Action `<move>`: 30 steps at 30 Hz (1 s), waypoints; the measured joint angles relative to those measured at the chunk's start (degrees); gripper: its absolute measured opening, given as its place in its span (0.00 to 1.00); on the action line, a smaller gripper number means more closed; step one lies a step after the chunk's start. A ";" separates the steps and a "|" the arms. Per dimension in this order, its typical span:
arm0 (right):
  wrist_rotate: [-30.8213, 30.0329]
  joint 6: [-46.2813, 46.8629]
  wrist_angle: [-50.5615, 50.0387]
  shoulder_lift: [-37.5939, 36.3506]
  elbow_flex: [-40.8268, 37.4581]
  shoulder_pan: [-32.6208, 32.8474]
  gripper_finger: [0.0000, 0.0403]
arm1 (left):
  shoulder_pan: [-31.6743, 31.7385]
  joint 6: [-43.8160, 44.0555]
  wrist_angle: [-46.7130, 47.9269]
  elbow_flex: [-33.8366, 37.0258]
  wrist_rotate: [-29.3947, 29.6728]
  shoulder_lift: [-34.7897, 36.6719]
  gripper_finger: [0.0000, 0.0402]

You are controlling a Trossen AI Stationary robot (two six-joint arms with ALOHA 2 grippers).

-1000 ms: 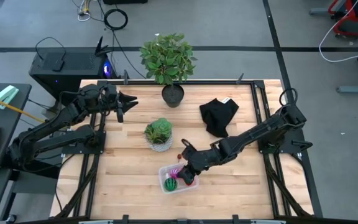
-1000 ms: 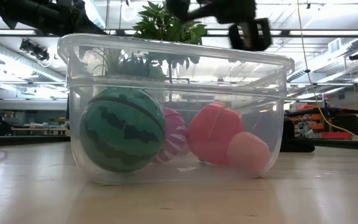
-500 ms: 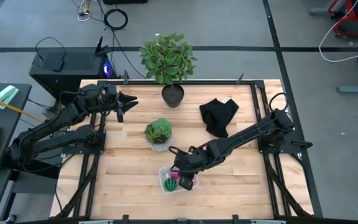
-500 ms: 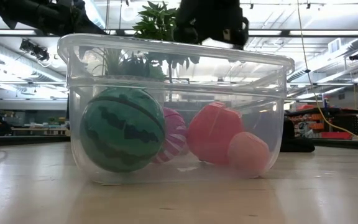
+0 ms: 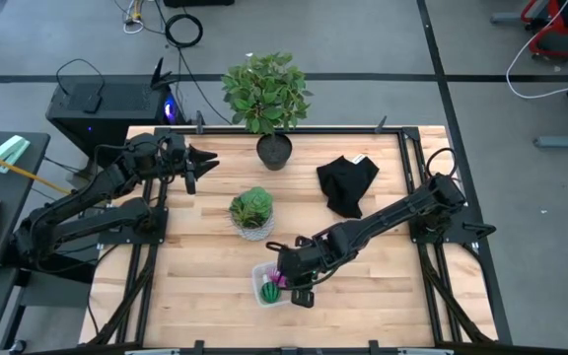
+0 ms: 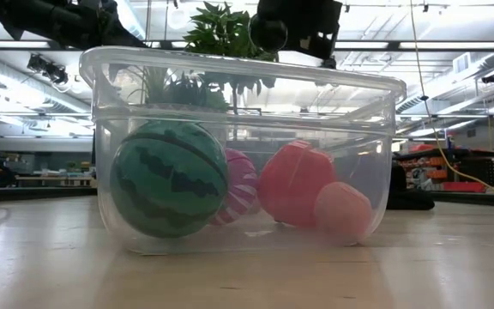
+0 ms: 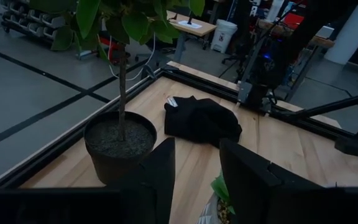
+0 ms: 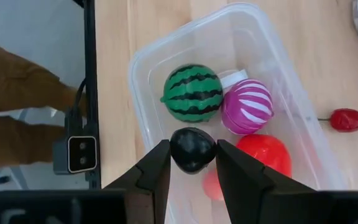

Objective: Pick and placing Produce into tupperware
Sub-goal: Put the black cherry into the transparent bin

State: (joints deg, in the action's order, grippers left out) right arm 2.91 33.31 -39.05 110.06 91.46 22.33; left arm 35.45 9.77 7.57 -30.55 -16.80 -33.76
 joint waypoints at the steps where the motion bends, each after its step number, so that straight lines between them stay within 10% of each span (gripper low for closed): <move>1: 0.51 -0.37 0.00 0.00 0.00 0.00 0.31 | 0.01 -0.02 0.00 0.00 0.00 0.01 0.33; 30: 4.55 -1.98 -0.65 3.58 0.02 -0.28 0.32 | 0.02 0.01 -0.02 0.02 0.00 0.00 0.34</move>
State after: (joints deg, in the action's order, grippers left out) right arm 7.46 31.33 -39.70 113.65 91.48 22.04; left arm 35.46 9.78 7.55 -30.52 -16.80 -33.76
